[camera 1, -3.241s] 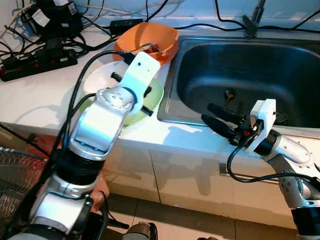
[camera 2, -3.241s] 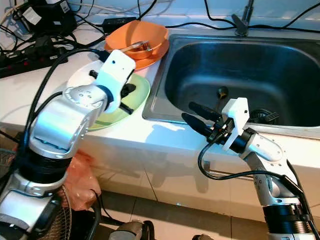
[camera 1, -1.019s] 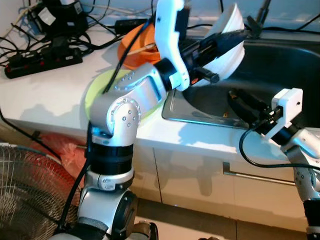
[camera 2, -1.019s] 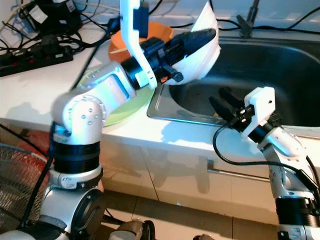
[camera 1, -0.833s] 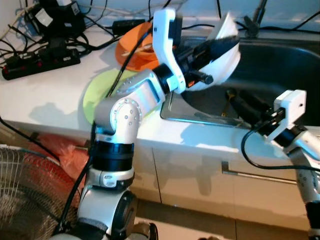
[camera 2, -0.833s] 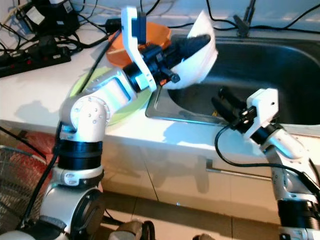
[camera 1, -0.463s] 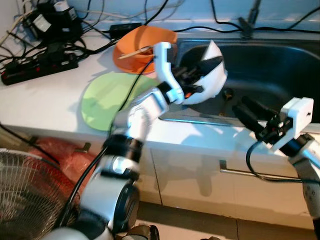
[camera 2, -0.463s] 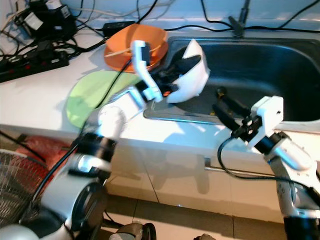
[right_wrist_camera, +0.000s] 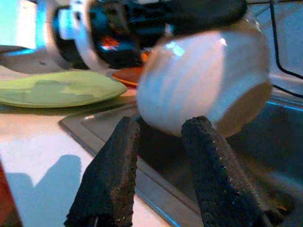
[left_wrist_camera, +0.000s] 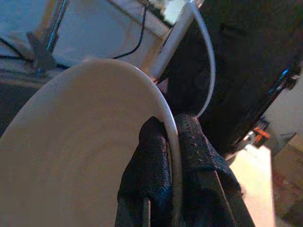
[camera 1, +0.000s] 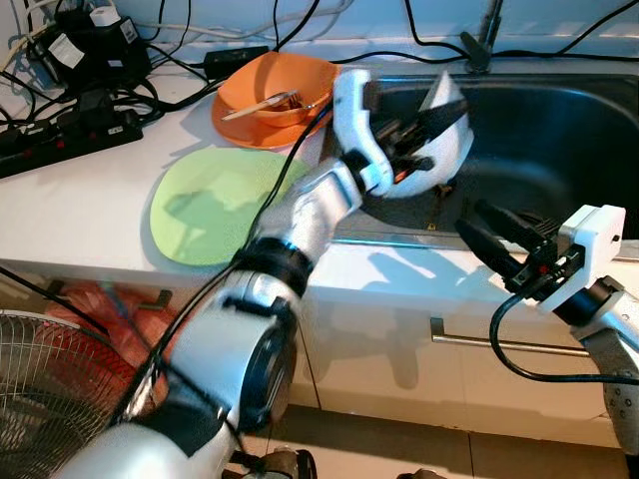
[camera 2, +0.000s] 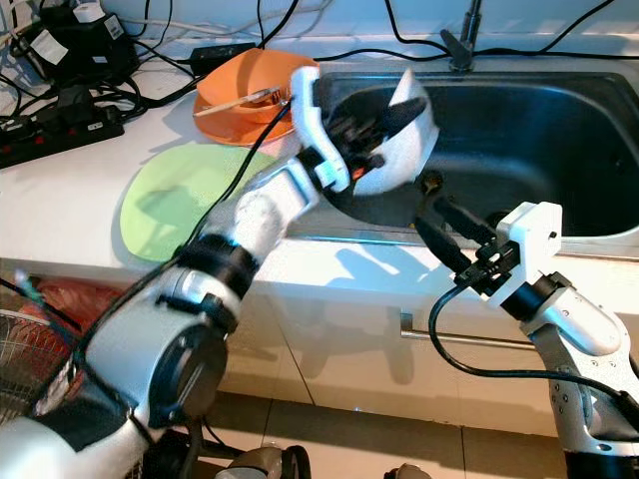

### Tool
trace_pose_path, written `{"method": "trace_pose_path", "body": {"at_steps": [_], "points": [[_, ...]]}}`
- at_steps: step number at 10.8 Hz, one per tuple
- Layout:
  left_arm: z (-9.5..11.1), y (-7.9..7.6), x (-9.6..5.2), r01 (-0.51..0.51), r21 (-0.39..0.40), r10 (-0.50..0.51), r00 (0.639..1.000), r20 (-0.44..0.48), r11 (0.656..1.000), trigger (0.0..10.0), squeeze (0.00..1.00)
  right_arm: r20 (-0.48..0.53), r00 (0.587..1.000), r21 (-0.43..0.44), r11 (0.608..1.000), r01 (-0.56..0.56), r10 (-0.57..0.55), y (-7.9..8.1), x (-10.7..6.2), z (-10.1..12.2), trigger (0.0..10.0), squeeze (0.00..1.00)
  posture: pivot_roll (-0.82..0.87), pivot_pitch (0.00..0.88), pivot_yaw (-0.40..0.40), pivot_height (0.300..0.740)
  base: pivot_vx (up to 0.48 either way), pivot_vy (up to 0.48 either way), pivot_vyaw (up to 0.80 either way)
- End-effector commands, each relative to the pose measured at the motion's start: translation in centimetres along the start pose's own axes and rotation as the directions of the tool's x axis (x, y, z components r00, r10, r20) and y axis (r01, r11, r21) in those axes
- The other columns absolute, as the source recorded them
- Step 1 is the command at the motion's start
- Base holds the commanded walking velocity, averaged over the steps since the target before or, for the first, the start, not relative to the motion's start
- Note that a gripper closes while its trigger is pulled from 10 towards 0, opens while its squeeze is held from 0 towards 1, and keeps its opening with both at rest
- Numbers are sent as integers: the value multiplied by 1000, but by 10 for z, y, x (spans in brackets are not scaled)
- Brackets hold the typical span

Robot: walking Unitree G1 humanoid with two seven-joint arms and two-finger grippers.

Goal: Kitchen organization

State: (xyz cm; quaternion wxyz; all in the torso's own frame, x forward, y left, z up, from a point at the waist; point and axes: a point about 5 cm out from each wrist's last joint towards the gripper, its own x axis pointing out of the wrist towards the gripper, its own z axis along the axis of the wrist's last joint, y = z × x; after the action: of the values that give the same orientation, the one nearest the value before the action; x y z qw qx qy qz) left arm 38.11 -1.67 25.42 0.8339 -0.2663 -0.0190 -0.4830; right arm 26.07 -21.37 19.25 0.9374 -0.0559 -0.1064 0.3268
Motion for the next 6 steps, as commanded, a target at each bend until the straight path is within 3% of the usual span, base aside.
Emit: {"method": "trace_pose_path", "body": {"at_steps": [1,5,6], "points": [[-2,-23,19,53,21,-53,999,2,998,10000,0,17,1000,8,1000,-19,18,5,2,4,10000,0,-151,137,127,740,0,0,0],[-29,-25,23,27,79,-17,993,-119,996,10000,0,19,1000,20,1000,-20,19,13,1,6,10000,0,-177,157,140,740,0,0,0],[-32,-24,23,10,75,-1,992,-125,997,10000,424,17,1000,24,1000,-19,19,15,0,6,10000,0,-179,161,142,740,0,0,0]]}}
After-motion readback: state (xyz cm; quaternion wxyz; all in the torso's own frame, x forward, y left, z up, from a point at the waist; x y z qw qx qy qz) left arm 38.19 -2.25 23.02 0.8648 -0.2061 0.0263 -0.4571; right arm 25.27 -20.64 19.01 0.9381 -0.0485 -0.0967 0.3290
